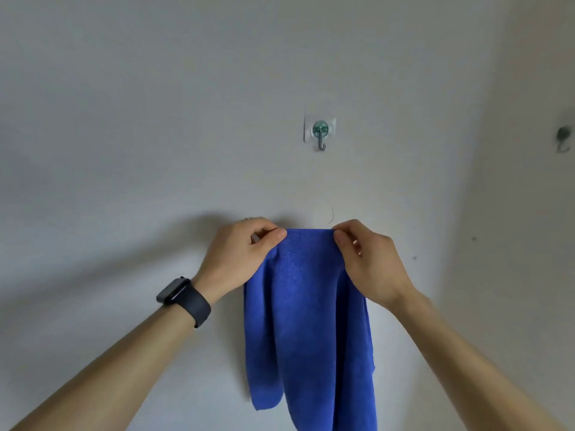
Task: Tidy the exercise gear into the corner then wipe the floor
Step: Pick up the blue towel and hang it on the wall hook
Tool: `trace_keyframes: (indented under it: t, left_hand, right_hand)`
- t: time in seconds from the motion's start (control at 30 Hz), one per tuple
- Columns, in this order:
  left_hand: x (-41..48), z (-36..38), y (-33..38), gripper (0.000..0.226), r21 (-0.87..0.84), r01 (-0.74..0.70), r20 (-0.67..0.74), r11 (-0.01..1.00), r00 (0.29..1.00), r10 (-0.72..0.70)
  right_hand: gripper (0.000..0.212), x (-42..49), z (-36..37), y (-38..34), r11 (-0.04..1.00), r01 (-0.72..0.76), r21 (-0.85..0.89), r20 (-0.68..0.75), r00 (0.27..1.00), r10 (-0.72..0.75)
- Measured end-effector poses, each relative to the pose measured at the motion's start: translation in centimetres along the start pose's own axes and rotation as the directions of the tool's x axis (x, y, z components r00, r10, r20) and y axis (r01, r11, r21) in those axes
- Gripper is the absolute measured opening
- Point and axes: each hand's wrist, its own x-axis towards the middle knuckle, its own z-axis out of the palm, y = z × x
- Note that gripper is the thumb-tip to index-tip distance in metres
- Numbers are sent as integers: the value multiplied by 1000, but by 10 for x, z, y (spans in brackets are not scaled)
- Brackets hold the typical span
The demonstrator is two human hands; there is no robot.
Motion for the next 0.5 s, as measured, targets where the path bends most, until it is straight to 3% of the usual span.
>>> trace_keyframes:
  t: [0.13,0.27,0.5]
  left_hand:
    - [61,-27,46,16,87,-117,-167,989,977,130]
    - [110,-38,78,22,165,-128,-220,978,962,163]
    - [142,-3,82,27,378,30,-228,925,972,62]
  right_hand:
    - [18,65,-40,-37,993,114,-4,-184,977,-113]
    - [13,117,-63,-50,986,151,-64,-260,952,-163]
    - [23,157,-54,-28,969,60,-241,-129,987,-93]
